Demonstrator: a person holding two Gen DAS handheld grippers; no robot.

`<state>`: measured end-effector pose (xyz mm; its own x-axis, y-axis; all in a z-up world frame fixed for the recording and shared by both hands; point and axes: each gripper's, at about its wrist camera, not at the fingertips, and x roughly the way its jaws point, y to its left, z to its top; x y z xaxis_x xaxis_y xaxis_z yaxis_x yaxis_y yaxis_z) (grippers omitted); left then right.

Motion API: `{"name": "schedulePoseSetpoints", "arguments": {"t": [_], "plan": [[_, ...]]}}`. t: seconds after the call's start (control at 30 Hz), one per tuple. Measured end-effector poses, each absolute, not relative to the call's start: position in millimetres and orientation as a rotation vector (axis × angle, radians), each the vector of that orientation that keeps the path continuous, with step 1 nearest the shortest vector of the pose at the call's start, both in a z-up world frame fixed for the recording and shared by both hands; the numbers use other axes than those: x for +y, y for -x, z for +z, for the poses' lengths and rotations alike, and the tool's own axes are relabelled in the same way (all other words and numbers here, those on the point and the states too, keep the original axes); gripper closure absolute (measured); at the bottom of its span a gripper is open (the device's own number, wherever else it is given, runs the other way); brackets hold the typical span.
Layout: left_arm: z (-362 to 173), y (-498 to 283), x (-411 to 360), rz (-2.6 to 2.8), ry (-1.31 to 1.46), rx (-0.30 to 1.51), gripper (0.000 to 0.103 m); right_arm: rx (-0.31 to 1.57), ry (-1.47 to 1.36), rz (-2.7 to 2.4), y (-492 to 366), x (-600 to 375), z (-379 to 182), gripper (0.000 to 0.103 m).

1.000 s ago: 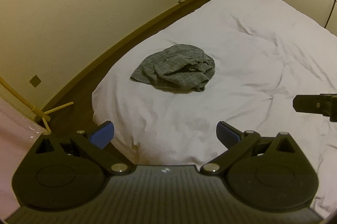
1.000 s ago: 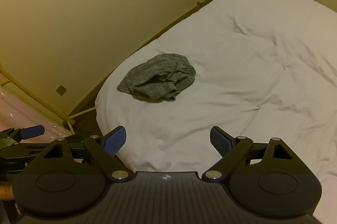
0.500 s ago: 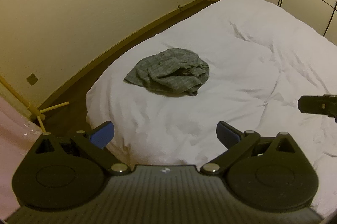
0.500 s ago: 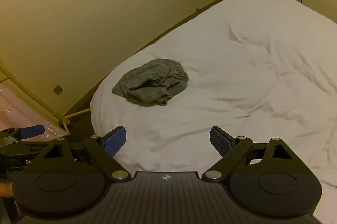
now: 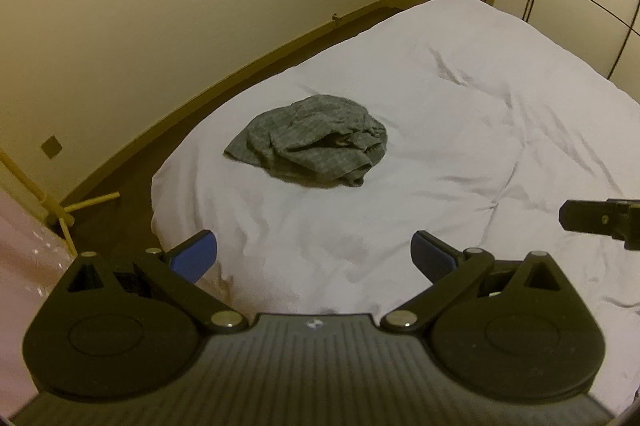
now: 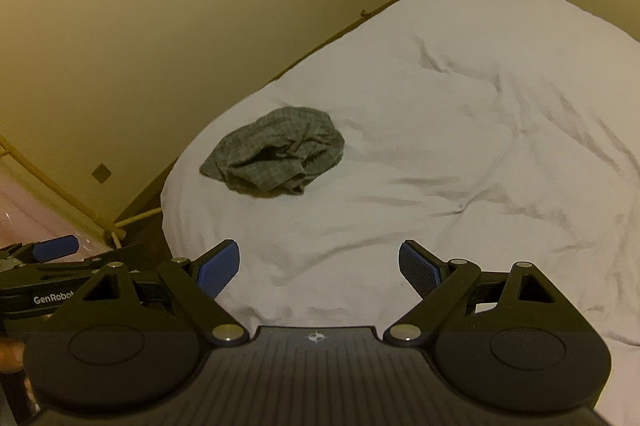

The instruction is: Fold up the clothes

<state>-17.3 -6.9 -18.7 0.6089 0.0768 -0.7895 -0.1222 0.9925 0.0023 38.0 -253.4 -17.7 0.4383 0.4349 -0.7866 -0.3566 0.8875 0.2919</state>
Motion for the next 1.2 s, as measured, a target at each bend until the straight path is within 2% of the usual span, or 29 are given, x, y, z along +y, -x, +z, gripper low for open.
{"name": "schedulePoseSetpoints", "arguments": {"t": [0.23,0.57,0.87,0.9,0.97,1.03,1.1,1.13,1.17,1.2], "plan": [[-35.5,-11.5,22.1,0.096,0.066,0.94,0.001,1.037,-0.065,0.458,-50.7,-234.1,-30.2,0.014],[-79.5,-122.3,48.0,-0.21,-0.285,0.879,0.001,1.077,-0.107,0.298,-114.7,-175.1,-69.1,0.014],[-152.7,-221.5,36.7,-0.493,-0.517,0.871,0.003,1.09,-0.082,0.168,-183.9,-142.4,-97.0,0.024],[-161.4,-232.3,34.9,-0.522,-0.542,0.872,0.006,1.093,-0.09,0.16,-189.4,-142.5,-100.8,0.026],[-178.8,-253.8,31.3,-0.582,-0.592,0.874,0.023,1.111,-0.103,0.152,-200.3,-141.4,-113.0,0.026],[-202.5,-270.5,26.8,-0.624,-0.664,0.884,0.027,1.141,-0.102,0.153,-211.7,-137.8,-132.1,0.027],[-218.6,-278.7,26.4,-0.659,-0.707,0.908,0.039,1.172,-0.111,0.161,-219.8,-134.2,-151.0,0.028],[-225.3,-282.1,26.7,-0.676,-0.724,0.921,0.062,1.191,-0.125,0.168,-224.8,-131.2,-162.8,0.028],[-232.1,-285.4,27.0,-0.694,-0.741,0.934,0.077,1.205,-0.136,0.175,-228.5,-128.2,-171.7,0.029],[-234.9,-286.8,29.0,-0.716,-0.749,0.939,0.082,1.22,-0.148,0.182,-232.4,-124.8,-180.6,0.03]]}}
